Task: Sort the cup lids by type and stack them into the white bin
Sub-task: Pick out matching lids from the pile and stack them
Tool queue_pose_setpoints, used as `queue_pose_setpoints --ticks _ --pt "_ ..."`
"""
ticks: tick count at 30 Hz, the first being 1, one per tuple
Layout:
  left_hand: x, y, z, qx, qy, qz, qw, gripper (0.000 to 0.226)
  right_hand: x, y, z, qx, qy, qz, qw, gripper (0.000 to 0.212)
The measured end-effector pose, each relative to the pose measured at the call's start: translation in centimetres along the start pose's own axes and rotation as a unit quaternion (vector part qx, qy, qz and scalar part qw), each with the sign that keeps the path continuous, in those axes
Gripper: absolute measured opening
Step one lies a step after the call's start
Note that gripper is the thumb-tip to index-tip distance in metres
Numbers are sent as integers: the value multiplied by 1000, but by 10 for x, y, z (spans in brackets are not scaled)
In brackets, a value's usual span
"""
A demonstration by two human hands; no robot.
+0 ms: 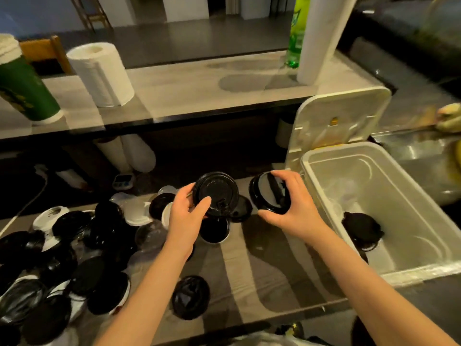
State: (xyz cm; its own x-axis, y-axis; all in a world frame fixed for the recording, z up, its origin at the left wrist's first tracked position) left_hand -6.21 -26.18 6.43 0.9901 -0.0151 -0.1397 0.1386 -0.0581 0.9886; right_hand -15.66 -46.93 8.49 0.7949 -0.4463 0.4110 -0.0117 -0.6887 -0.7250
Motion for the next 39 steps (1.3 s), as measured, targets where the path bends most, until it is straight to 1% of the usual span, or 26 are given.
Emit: queue_pose_setpoints --ticks 5,8,10,12,14,16,20,23,27,31,34,36,39 --pt "-10 15 80 13 -46 19 999 36 20 45 -70 -24 56 26 998 73" --pt "-19 16 126 25 -66 23 997 37 26 83 -108 -46 62 72 994 73" --pt "-28 16 152 32 -87 27 995 37 26 105 -125 -45 51 85 994 72" --pt "-37 15 175 35 -102 31 994 38 24 129 -141 -61 16 115 991 71" --pt "-45 11 194 37 -111 30 993 40 18 151 -153 -110 -42 146 982 71" --pt "-53 8 205 37 -111 23 993 41 11 167 -158 -171 -110 146 968 69" --pt "-64 2 215 41 -98 26 994 40 -6 183 -151 -273 -239 68 930 63" --pt "-69 1 216 31 -88 29 995 36 -13 192 -142 -328 -305 13 894 59" --pt "-74 -1 214 25 -73 30 997 35 -16 201 -124 -376 -344 -17 860 60" --pt "-75 -4 212 26 -62 33 997 36 -24 215 -108 -409 -391 3 824 64" --pt "-76 -5 212 22 -58 32 998 37 -27 217 -101 -432 -410 -7 803 70" --pt "-77 -4 213 22 -59 33 997 36 -28 218 -99 -439 -419 -10 794 73" --pt "-79 -3 215 23 -63 36 997 36 -28 224 -104 -432 -428 12 794 78"
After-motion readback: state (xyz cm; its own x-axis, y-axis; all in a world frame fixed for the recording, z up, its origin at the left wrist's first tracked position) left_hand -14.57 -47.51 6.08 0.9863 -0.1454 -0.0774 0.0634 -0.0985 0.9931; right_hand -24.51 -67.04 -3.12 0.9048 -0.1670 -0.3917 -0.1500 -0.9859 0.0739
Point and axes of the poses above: each hand's wrist, its own x-axis towards the middle knuckle, its own z-axis out of the palm, y = z × x, the point moved 6 cm from there along x, towards the middle knuckle, and after that the axes turned 14 degrees about y, right-handed, at the moved point
